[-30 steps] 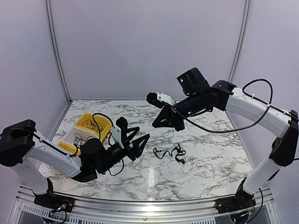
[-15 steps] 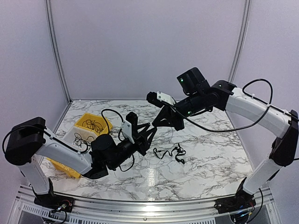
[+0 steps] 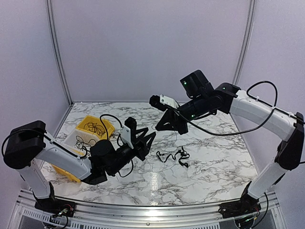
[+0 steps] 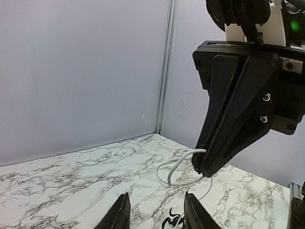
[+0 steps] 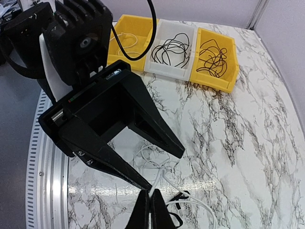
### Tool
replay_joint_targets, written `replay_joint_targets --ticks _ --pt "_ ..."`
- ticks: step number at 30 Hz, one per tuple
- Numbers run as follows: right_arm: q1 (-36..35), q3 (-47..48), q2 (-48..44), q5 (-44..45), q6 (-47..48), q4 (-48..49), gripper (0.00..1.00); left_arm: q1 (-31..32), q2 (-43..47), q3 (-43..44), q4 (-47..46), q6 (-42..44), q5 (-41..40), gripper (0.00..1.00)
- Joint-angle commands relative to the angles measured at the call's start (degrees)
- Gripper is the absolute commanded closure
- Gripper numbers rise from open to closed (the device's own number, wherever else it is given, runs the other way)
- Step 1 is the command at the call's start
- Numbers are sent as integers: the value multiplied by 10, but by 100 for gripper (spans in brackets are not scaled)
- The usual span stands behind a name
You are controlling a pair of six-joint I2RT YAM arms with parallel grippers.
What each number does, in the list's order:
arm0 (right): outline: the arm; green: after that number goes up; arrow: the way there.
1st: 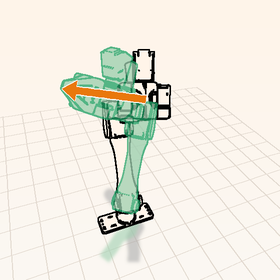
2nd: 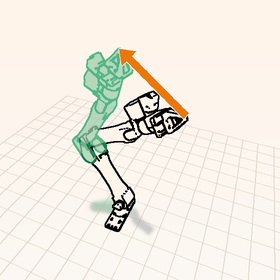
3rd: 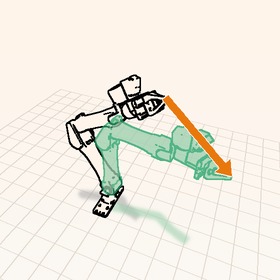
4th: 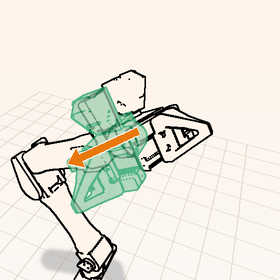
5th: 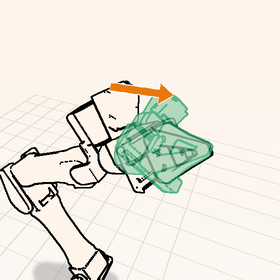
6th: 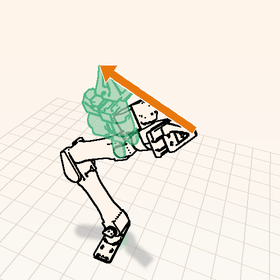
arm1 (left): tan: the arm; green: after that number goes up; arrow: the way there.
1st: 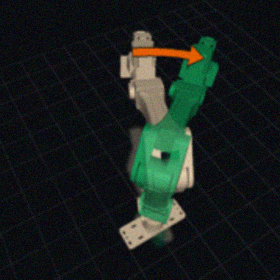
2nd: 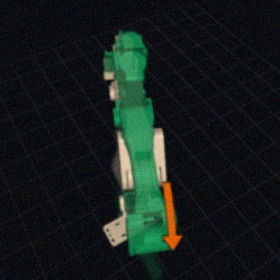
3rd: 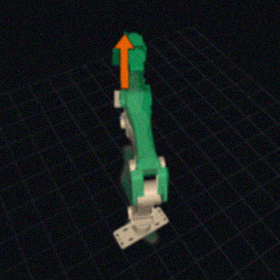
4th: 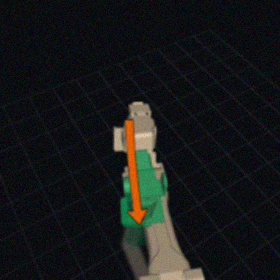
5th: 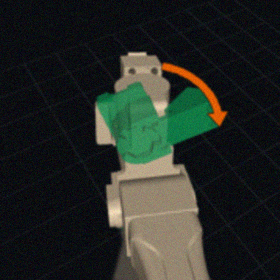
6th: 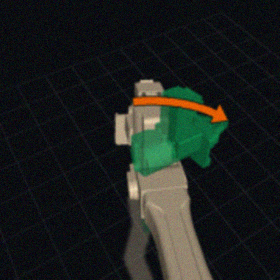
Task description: Untangle the cables
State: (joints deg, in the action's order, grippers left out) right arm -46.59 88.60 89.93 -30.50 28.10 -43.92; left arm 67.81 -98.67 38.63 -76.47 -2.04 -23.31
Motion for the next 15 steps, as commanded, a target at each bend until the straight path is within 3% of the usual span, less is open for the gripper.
replay_joint_targets --ticks 1,10,15 --pt "4 3 4 -3 0 3 100 -1 0 21 -23 10 -6 61" --pt "3 2 6 -17 3 -6 100 -13 -18 51 -27 13 -31 65" --pt "4 12 1 -70 12 -39 100 -34 -42 75 -64 45 -52 72"
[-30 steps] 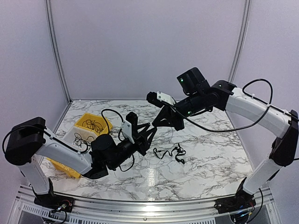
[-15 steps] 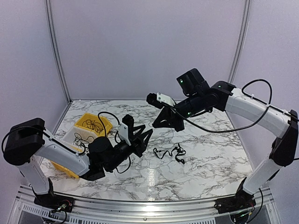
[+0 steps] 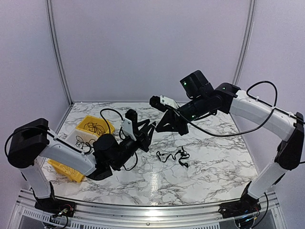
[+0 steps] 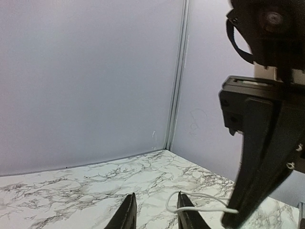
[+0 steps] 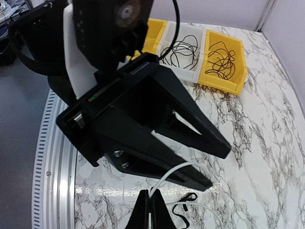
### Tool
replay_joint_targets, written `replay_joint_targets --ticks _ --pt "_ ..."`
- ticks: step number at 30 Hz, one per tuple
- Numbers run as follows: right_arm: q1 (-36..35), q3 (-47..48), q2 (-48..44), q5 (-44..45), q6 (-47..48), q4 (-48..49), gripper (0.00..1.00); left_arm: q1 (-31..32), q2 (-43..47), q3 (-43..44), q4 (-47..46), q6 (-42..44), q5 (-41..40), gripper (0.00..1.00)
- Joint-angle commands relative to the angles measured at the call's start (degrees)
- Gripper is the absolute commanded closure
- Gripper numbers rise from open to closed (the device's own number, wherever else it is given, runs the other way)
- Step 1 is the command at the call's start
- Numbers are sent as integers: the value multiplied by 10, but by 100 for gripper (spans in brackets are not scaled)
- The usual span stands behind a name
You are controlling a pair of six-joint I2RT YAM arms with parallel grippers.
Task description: Untangle the cables
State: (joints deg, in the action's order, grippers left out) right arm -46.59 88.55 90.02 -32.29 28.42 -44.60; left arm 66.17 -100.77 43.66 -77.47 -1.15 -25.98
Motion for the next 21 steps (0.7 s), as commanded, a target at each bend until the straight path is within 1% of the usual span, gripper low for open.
replay_joint_targets --ticks 1,3,8,11,13,14,15,16,18,20,21 --pt "4 13 -1 -63 11 -40 100 -23 -22 26 -67 46 -26 74" --pt "4 13 -1 -72 15 -53 100 -33 -19 25 -88 64 -23 77" --pt "4 -8 -4 -71 23 -62 100 -57 16 13 -88 95 -11 89" --pt "4 -18 -2 -80 26 -62 100 -65 44 -3 -80 118 -17 92" --pt "5 -18 0 -81 24 -58 100 -66 64 -13 -64 128 -14 92" --pt "6 -14 1 -80 23 -57 100 -66 75 -16 -43 131 -8 88" --pt "7 -11 3 -77 20 -55 100 -66 89 -24 -17 131 8 82" --pt "8 -5 4 -72 18 -54 100 -66 109 -35 12 127 32 71" --pt "13 7 6 -65 13 -51 100 -64 147 -60 71 112 83 56" --pt "19 10 5 -59 4 -42 100 -55 180 -85 126 102 120 47" --pt "21 10 4 -55 0 -37 100 -49 195 -95 155 100 132 44"
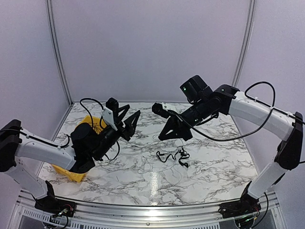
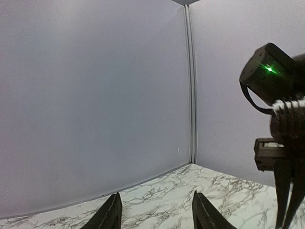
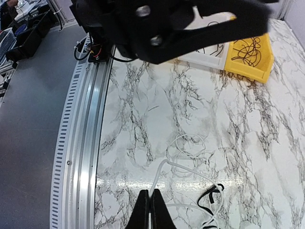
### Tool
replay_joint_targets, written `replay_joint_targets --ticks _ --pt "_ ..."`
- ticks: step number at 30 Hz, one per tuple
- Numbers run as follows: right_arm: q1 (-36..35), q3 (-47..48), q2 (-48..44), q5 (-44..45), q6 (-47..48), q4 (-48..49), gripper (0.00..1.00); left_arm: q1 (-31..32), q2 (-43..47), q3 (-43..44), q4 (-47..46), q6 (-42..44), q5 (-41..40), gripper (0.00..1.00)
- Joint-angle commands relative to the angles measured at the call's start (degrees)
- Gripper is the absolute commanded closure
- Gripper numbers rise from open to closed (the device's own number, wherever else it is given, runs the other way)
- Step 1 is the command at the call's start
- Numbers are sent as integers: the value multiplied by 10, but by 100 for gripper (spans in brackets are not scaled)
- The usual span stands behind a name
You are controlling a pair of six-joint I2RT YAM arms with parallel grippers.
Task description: Untangle the cables
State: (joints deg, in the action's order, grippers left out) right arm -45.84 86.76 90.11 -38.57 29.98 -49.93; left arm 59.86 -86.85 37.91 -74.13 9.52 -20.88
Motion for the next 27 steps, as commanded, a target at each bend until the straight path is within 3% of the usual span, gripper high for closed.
replay_joint_targets --ticks 1,6,10,22,27 --pt "15 28 3 10 -18 21 100 21 67 -44 138 -9 90 42" --pt "18 35 12 8 -26 30 100 47 50 -13 207 -2 126 39" --pt "17 45 20 2 -27 24 100 53 0 32 213 1 116 42" --pt "15 38 19 -20 -25 11 100 54 -98 111 144 23 15 74" --pt "14 36 17 -7 -21 10 100 54 -95 105 131 55 17 91"
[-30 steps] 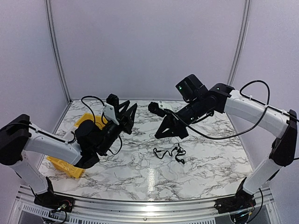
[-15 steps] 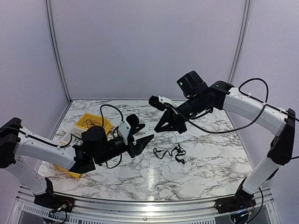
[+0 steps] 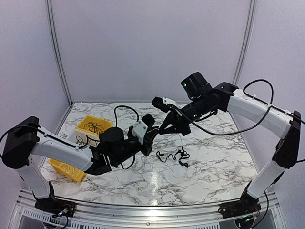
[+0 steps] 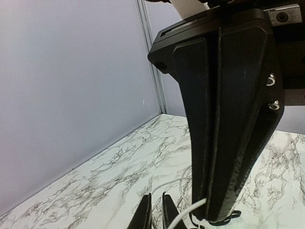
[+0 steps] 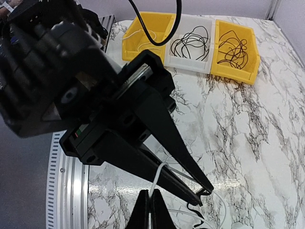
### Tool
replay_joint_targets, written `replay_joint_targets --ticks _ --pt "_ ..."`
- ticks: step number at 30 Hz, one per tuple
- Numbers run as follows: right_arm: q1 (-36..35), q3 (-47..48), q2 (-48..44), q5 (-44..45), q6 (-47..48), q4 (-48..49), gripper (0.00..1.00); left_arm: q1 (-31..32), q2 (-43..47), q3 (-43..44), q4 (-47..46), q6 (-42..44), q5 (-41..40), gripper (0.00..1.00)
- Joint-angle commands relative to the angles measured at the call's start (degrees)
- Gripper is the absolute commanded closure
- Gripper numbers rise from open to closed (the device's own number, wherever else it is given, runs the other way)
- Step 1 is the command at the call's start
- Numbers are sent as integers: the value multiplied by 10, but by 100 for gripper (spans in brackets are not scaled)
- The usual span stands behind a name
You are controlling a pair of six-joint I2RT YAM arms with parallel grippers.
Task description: Untangle the cables
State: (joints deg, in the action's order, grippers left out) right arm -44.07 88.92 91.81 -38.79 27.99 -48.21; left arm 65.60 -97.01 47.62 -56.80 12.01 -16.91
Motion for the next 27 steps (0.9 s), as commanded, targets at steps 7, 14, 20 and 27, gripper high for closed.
replay_joint_targets --ticks 7,14,20,27 --pt "-1 -1 -2 29 4 6 100 -4 89 -60 -38 50 -62 100" --pt "21 -43 16 109 4 49 76 -14 218 -81 69 44 -149 100" --pt "42 -99 22 110 15 94 67 -34 302 -2 324 24 -229 100" --pt "44 -153 32 61 32 148 62 -49 361 110 589 -23 -315 100"
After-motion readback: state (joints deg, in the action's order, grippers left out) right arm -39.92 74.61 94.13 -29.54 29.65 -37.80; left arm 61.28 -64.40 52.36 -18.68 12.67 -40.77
